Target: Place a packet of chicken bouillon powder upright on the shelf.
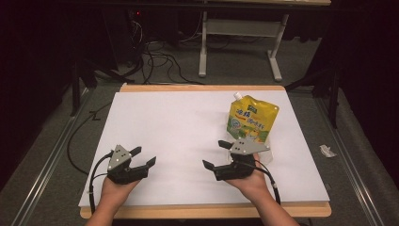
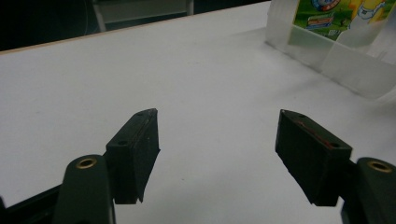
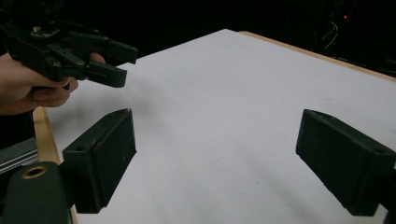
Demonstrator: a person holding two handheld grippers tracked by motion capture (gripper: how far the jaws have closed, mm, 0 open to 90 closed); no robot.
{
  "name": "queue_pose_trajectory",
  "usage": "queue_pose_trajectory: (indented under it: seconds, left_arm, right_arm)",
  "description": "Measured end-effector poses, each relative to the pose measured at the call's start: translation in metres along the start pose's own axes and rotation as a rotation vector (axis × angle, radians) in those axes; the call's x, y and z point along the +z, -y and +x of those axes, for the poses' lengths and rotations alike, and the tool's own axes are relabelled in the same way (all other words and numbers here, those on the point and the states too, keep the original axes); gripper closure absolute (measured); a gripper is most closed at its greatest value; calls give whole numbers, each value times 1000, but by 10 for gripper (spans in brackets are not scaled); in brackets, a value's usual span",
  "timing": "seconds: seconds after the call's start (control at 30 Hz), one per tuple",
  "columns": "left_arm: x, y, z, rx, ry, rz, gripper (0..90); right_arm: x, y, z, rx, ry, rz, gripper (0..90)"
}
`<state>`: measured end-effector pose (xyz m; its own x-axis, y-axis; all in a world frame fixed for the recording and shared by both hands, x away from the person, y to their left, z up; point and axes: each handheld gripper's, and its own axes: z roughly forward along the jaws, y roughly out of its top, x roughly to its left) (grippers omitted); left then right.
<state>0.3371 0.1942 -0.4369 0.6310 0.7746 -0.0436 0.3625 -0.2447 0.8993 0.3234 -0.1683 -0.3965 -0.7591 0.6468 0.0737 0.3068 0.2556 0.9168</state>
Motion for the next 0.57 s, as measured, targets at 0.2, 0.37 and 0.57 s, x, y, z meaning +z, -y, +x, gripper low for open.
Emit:
queue_pose_trajectory:
  seconds: [0.2,0.37,0.57]
  left_arm:
    - [5,0,-4,5,17,12,310]
    - [12,1,-8,18,17,34,308]
    - [14,2,-9,19,16,43,308]
  right_arm:
    - [13,24,9,-47,-16,86,142]
    - [-2,22,-3,-9,-6,34,143]
    - [-11,23,-16,30,0,7,147]
